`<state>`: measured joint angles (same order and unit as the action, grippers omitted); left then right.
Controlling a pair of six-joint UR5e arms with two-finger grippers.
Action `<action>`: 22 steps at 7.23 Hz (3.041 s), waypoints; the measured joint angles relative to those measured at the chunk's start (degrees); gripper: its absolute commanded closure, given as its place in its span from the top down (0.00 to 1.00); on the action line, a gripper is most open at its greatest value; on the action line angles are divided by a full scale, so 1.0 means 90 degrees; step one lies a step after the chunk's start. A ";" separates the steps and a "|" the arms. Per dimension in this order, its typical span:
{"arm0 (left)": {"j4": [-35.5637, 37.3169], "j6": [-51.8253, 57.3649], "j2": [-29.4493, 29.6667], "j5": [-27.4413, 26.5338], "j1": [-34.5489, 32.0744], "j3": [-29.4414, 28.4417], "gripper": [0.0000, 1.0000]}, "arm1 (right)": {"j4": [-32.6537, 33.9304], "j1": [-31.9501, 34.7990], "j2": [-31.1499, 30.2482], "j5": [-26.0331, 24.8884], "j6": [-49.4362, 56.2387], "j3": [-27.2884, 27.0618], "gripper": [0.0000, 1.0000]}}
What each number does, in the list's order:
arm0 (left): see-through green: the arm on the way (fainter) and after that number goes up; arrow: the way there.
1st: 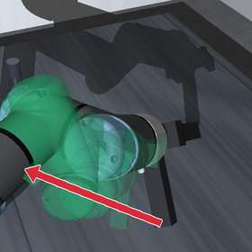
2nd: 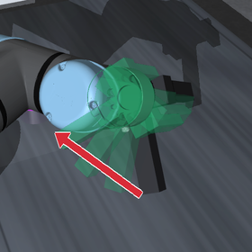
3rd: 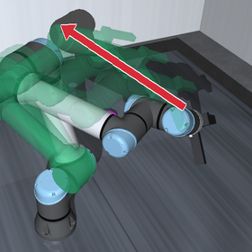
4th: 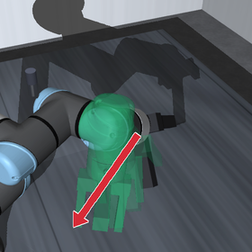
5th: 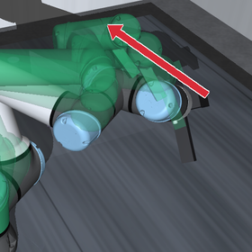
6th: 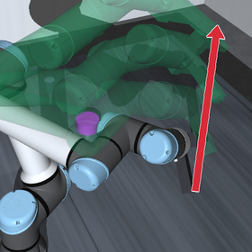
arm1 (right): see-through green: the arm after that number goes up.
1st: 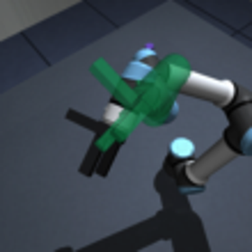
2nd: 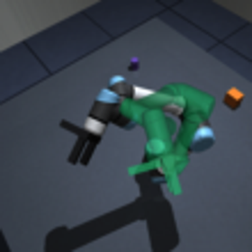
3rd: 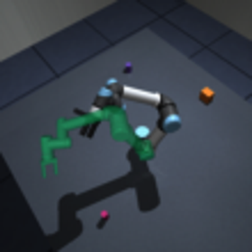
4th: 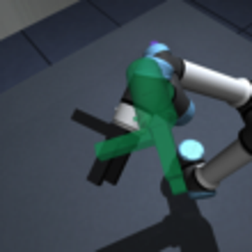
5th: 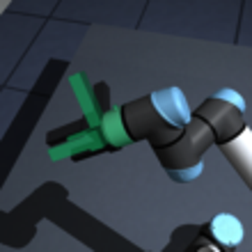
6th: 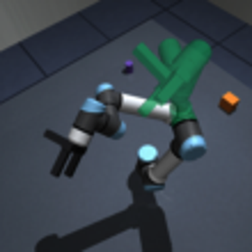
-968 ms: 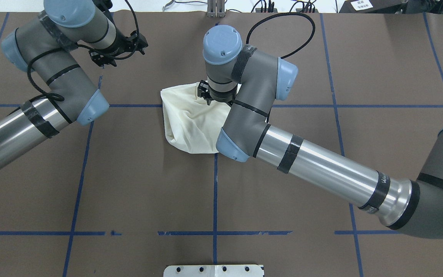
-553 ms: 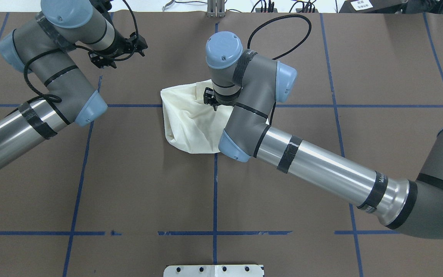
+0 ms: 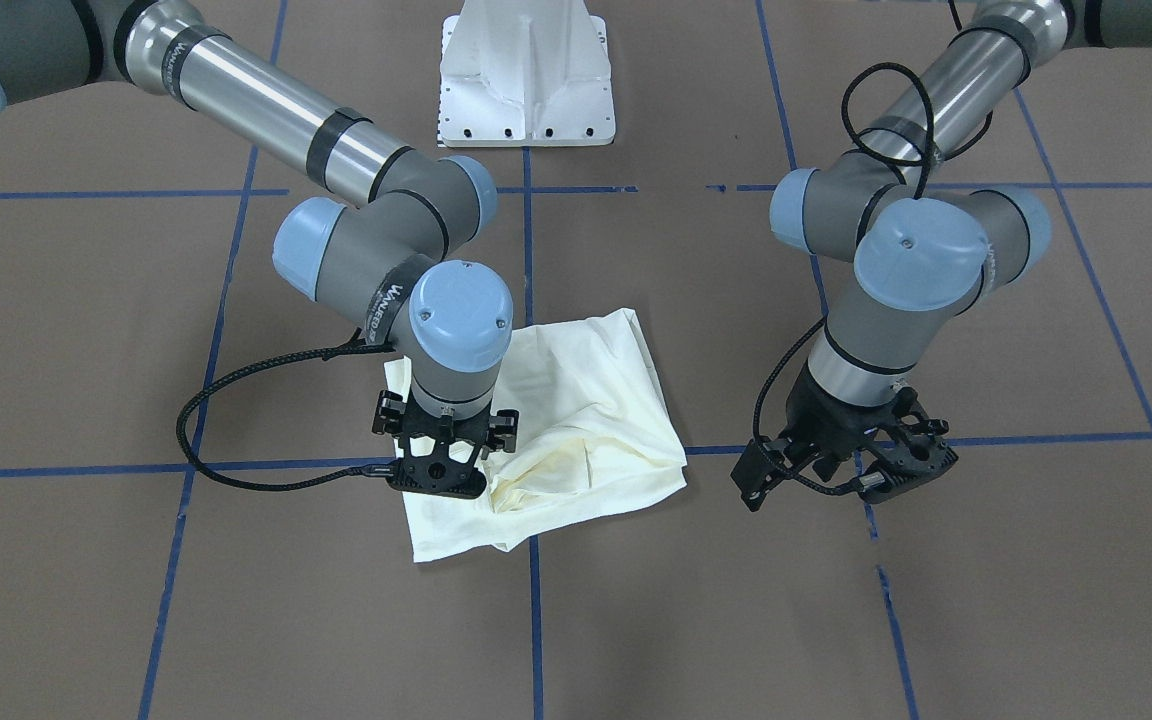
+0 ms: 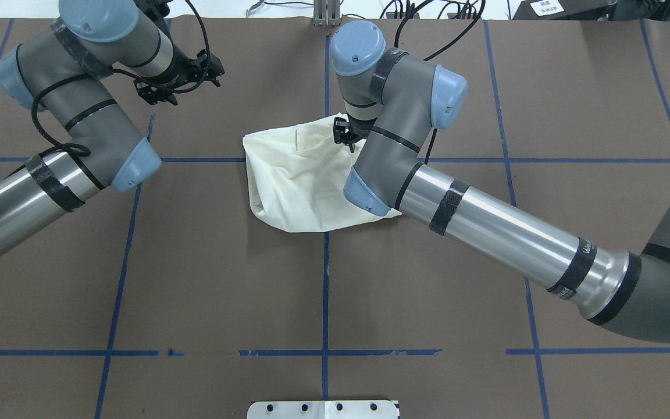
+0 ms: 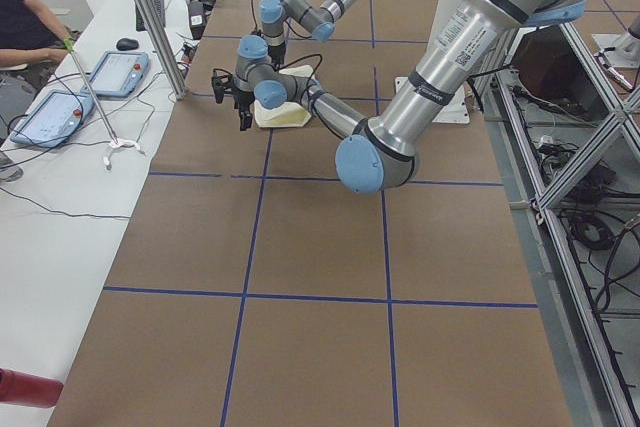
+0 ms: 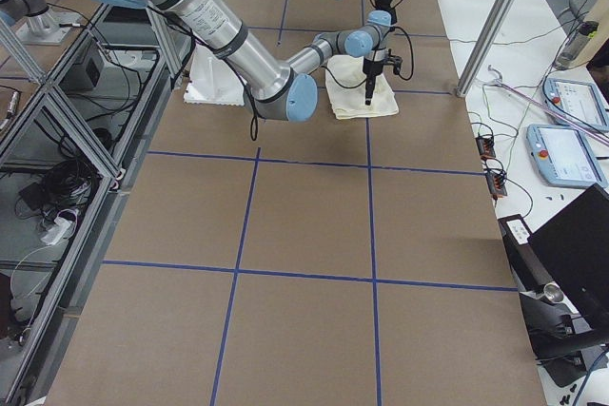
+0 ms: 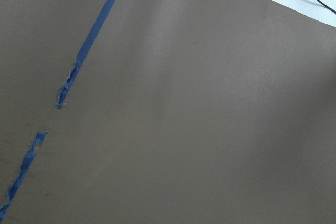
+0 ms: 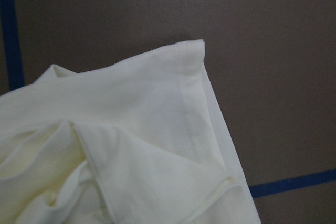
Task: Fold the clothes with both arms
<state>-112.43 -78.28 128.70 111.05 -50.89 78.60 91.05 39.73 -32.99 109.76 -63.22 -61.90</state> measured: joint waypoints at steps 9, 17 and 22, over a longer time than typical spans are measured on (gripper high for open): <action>-0.0085 -0.0002 -0.0075 0.0009 0.0002 0.0014 0.99 | -0.0047 0.0001 0.0099 0.0453 0.0129 0.0358 1.00; -0.0149 -0.0079 -0.0112 0.0150 0.0066 0.0314 0.99 | -0.0626 0.0723 0.0065 -0.0318 0.0677 0.1022 1.00; -0.1104 -0.1395 -0.0789 0.0140 0.1566 0.1400 1.00 | -0.0613 0.1504 -0.0330 0.0918 0.1245 0.0143 1.00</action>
<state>-122.36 -90.83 121.60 112.31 -36.79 91.21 85.52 53.27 -35.96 118.02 -52.01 -60.61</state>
